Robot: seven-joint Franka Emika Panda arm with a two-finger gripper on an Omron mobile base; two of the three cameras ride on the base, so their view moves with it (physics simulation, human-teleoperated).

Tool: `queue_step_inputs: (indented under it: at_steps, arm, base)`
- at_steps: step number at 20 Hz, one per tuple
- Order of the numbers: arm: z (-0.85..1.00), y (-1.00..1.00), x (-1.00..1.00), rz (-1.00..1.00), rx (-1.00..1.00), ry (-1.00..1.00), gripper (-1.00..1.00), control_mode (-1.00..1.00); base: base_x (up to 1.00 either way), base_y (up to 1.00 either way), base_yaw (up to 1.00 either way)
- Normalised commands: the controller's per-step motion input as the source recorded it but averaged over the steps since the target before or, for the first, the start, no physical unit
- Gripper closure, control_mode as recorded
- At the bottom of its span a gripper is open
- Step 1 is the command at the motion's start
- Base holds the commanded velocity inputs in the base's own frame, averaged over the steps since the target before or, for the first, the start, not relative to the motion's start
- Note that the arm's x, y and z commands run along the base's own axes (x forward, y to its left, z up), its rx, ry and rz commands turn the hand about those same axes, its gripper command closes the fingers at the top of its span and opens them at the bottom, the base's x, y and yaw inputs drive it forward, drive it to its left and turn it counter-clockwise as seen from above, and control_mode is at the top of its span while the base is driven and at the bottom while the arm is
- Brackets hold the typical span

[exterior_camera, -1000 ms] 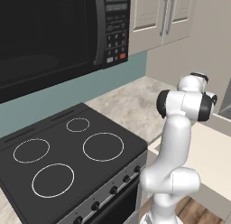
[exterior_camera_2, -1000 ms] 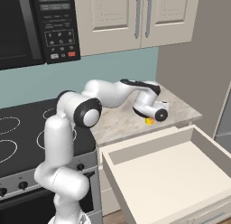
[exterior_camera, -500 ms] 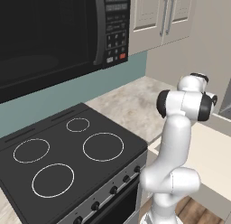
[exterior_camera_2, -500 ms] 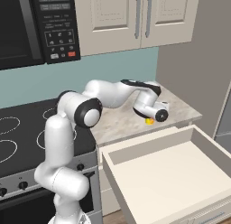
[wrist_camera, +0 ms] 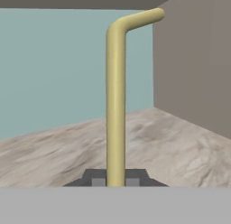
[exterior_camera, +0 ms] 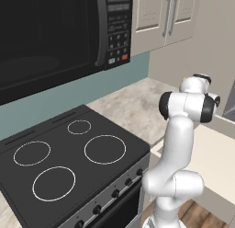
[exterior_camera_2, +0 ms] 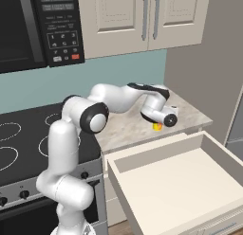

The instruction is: Pick up the straw from the right drawer and put it inside the smoothie cup.

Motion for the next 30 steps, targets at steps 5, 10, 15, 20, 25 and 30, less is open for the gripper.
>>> queue_step_inputs:
  at_steps: [5, 10, 15, 20, 25, 30]
  arm:
    - [0.00, 0.00, 0.17, 0.00, 0.00, -0.01, 1.00, -1.00]
    - [-0.01, 0.00, 0.19, 0.00, 0.00, -0.01, 1.00, -1.00]
    - [-0.12, -0.05, 0.01, 0.00, 0.00, 0.00, 1.00, -1.00]
    - [-0.17, 0.00, 0.01, 0.00, -0.01, 0.00, 1.00, -1.00]
    - [-0.11, 0.00, 0.06, 0.00, 0.00, 0.00, 1.00, -1.00]
    - [-0.05, 0.00, 0.14, 0.00, 0.00, 0.00, 1.00, -1.00]
  base:
    - [0.00, 0.00, 0.00]
    - [0.00, 0.00, 0.00]
    - [0.00, 0.00, 0.00]
    - [0.00, 0.00, 0.00]
    - [0.00, 0.00, 0.00]
    - [0.00, 0.00, 0.00]
